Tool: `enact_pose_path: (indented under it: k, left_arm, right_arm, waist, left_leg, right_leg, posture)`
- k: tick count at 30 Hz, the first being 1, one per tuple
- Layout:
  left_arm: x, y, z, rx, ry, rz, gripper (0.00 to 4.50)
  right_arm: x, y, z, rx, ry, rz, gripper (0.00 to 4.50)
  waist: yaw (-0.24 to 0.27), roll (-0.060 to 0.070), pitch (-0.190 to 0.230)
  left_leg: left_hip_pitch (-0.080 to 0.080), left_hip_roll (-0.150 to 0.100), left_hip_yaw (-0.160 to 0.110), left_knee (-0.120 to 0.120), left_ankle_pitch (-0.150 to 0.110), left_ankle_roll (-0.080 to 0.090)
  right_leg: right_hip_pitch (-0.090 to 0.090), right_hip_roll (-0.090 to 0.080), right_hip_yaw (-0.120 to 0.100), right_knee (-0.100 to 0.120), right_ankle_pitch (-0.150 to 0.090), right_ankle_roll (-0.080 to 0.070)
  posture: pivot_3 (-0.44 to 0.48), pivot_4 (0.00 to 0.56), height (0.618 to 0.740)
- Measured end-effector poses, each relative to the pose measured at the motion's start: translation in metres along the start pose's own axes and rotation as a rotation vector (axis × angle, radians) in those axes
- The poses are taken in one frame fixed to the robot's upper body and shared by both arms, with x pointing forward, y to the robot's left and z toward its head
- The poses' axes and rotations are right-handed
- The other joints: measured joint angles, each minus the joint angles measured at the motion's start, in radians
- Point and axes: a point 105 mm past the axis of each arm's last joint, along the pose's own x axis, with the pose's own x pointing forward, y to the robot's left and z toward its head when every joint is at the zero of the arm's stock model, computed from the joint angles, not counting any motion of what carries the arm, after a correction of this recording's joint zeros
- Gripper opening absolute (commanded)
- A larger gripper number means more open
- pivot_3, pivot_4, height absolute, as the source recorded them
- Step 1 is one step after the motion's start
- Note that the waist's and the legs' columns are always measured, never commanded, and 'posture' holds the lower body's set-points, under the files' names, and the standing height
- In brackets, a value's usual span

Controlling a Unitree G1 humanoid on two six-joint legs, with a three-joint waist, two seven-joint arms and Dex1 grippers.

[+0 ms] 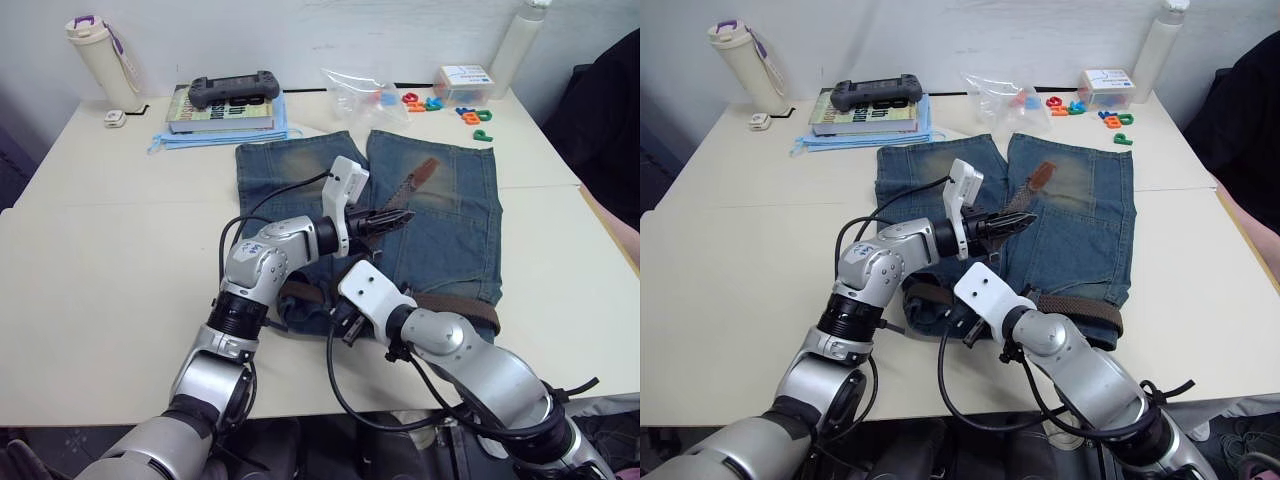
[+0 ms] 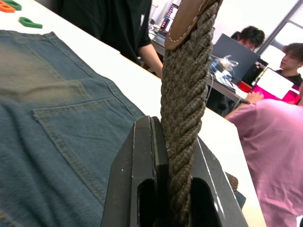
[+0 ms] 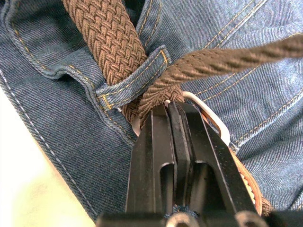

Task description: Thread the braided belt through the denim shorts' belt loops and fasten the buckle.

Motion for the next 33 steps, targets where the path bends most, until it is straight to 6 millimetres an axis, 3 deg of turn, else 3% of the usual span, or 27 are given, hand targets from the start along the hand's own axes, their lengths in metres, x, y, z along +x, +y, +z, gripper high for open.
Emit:
enact_pose_path:
  k: [4,12,17,33]
  left_arm:
    - [0.009,-0.002,-0.005,0.017,0.028,-0.016,0.00]
    - [0.058,-0.026,-0.034,0.048,0.113,-0.133,0.00]
    - [0.077,-0.037,-0.038,0.096,0.142,-0.212,0.00]
    - [0.080,-0.053,-0.046,0.212,0.169,-0.414,0.00]
  right_arm:
    - [0.000,-0.001,-0.001,-0.013,0.008,-0.003,0.08]
    - [-0.001,-0.004,-0.002,-0.069,0.036,0.004,0.08]
    - [-0.003,-0.006,-0.005,-0.082,0.063,-0.002,0.08]
    - [-0.008,-0.007,-0.011,-0.108,0.071,-0.004,0.08]
  waist:
    - [0.003,-0.001,0.000]
    - [0.003,-0.002,-0.001]
    - [0.005,-0.002,-0.001]
    - [0.017,-0.002,-0.001]
  left_leg:
    - [0.000,0.000,0.000,0.000,0.000,0.000]
    - [0.000,0.000,0.000,-0.001,0.001,0.001]
    - [0.000,0.000,-0.001,-0.001,0.001,0.002]
    - [0.000,-0.001,-0.002,-0.003,0.001,0.004]
  right_leg:
    - [0.001,0.000,0.000,-0.001,0.000,0.000]
    - [0.001,0.000,-0.001,-0.003,0.001,0.001]
    - [0.002,-0.001,-0.002,-0.006,0.002,0.002]
    - [0.004,-0.001,-0.002,-0.011,0.003,0.004]
  posture:
    - [0.000,0.150,0.659]
    - [0.000,0.150,0.659]
    - [0.000,0.150,0.659]
    - [0.000,0.150,0.659]
